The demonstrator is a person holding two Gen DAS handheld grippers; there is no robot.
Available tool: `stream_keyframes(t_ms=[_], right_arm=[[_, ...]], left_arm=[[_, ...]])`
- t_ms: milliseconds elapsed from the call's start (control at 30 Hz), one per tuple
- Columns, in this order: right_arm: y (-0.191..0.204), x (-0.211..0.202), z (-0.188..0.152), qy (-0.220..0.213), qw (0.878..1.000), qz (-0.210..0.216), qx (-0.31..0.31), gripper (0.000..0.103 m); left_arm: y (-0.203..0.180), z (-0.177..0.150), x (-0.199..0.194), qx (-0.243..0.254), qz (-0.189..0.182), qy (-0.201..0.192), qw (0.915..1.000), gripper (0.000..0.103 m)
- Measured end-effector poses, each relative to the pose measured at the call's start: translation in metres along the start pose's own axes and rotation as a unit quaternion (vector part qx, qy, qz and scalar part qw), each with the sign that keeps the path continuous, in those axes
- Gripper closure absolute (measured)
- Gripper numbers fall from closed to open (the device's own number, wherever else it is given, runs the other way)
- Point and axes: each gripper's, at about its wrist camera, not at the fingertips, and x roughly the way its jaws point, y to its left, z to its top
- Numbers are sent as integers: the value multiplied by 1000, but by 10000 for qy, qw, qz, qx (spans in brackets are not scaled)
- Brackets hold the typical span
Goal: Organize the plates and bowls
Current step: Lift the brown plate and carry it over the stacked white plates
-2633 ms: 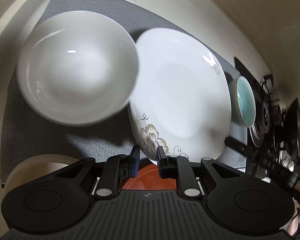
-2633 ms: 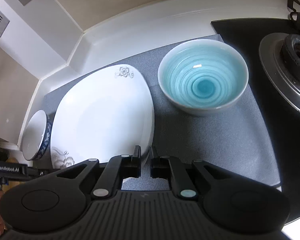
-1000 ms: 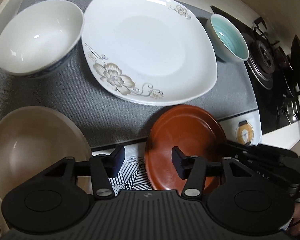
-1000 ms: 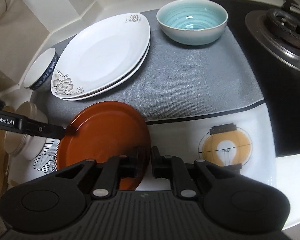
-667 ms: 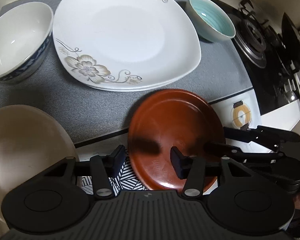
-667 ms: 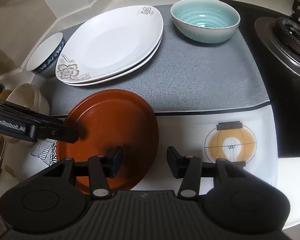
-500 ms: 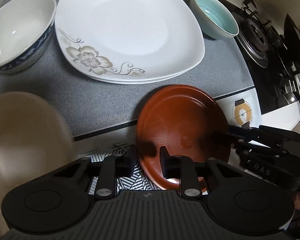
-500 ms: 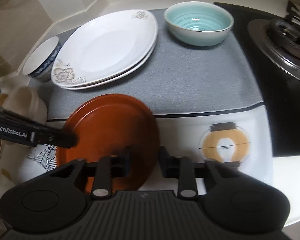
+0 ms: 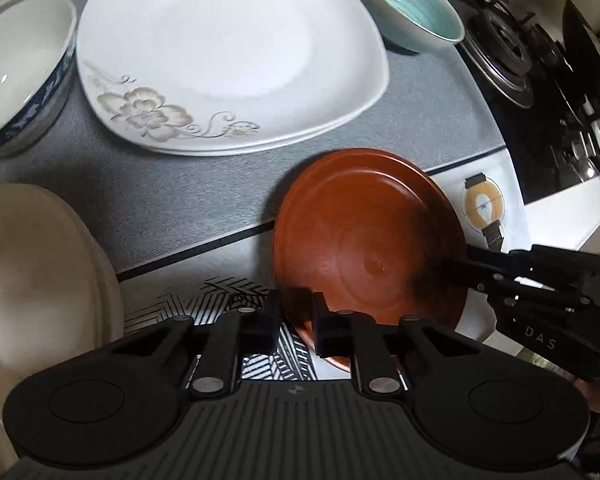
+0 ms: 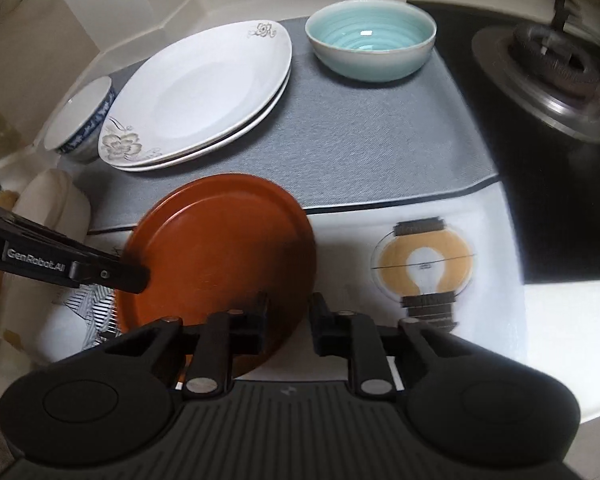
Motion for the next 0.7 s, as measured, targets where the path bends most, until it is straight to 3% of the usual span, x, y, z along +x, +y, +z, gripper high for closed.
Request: stream_keyframes(t_ms=[167, 433, 700], right_arm=[[2, -19, 2, -230, 9996, -166, -80, 84], [20, -58, 19, -614, 9974, -60, -371, 84], [34, -72, 43, -859, 9952, 16, -470, 84]], left_arm=[[-7, -3, -23, 79, -110, -272, 9995, 86], [-1, -3, -64, -140, -184, -727, 9971, 86], [3, 1, -85, -241, -9, -992, 9948, 86]])
